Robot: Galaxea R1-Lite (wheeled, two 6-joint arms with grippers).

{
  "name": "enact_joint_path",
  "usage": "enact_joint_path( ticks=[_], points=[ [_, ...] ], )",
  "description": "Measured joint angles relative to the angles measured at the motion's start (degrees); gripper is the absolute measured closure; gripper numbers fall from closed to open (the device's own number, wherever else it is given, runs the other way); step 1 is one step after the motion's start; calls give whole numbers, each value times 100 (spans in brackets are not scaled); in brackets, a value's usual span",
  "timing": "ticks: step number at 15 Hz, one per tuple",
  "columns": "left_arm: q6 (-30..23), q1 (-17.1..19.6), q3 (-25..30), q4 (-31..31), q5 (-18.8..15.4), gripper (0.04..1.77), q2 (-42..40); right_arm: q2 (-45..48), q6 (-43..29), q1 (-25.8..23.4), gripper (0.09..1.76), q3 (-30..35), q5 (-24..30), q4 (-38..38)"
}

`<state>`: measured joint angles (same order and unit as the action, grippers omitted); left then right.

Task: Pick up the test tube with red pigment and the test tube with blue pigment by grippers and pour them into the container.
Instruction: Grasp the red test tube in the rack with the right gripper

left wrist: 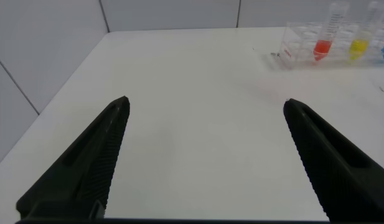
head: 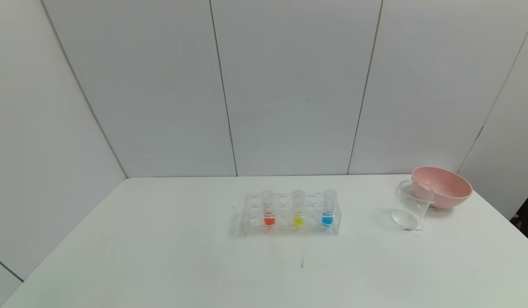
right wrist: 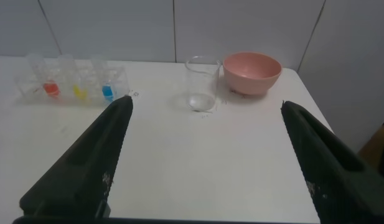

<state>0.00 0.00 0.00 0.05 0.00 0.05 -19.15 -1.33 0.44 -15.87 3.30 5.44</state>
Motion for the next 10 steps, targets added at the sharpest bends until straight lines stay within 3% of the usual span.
enact_joint_path(
  ticks=[4, 7, 10],
  points=[
    [0, 0, 0, 0, 0, 5, 0, -1431, -6, 22, 14, -378, 20, 1033],
    [0, 0, 0, -2, 0, 5, 0, -2404, -6, 112, 14, -728, 33, 1270],
    [2, 0, 0, 0, 0, 5, 0, -3202, -6, 571, 14, -887, 30, 1325]
  ],
)
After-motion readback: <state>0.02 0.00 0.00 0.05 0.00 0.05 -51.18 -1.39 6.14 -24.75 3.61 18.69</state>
